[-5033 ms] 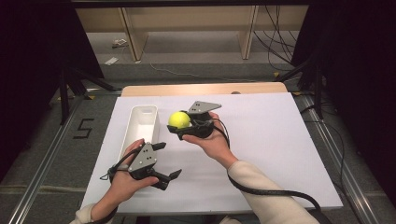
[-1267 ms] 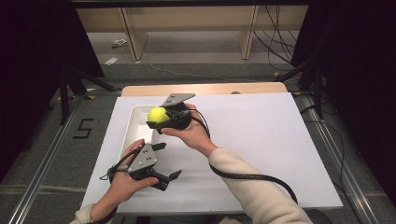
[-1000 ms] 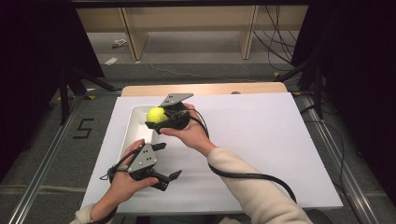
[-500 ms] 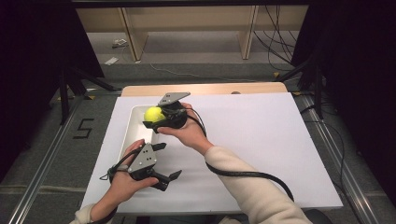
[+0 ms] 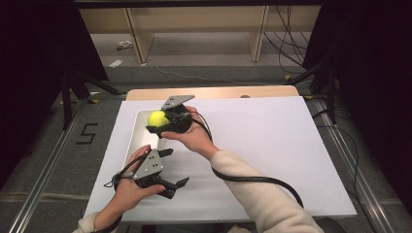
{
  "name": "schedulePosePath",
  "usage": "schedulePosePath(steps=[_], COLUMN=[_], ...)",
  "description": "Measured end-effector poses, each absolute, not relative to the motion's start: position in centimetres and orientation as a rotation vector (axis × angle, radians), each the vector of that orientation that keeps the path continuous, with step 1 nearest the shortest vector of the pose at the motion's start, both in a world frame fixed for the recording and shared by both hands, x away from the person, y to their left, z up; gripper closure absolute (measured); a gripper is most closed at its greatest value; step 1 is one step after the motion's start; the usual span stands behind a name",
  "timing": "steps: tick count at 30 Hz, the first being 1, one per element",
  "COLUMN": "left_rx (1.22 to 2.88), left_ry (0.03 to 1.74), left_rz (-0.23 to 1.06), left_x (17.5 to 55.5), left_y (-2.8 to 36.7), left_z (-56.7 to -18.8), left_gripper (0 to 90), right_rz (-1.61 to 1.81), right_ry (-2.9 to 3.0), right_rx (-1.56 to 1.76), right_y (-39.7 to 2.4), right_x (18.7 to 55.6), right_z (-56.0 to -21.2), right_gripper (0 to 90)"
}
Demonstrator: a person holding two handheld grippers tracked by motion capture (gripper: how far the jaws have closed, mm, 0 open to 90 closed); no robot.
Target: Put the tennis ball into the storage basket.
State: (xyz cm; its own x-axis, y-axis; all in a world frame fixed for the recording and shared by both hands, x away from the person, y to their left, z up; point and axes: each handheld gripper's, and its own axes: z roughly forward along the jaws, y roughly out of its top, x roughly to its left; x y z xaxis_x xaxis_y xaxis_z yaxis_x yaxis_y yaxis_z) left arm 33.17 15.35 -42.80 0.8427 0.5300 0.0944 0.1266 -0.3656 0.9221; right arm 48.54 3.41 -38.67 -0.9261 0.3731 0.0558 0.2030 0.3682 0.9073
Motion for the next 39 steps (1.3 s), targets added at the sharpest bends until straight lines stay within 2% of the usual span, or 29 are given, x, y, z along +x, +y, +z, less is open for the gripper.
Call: schedulePosePath(steps=[39], left_rx=[1.927], left_ry=[0.482], left_rz=[0.456], left_x=[33.1], left_y=[15.3], left_z=[-42.8], left_gripper=[0.0], right_rz=[1.571], right_ry=[2.544], right_rx=[0.493], right_y=[5.5], right_x=[49.6], right_z=[-39.5], right_gripper=[26.5])
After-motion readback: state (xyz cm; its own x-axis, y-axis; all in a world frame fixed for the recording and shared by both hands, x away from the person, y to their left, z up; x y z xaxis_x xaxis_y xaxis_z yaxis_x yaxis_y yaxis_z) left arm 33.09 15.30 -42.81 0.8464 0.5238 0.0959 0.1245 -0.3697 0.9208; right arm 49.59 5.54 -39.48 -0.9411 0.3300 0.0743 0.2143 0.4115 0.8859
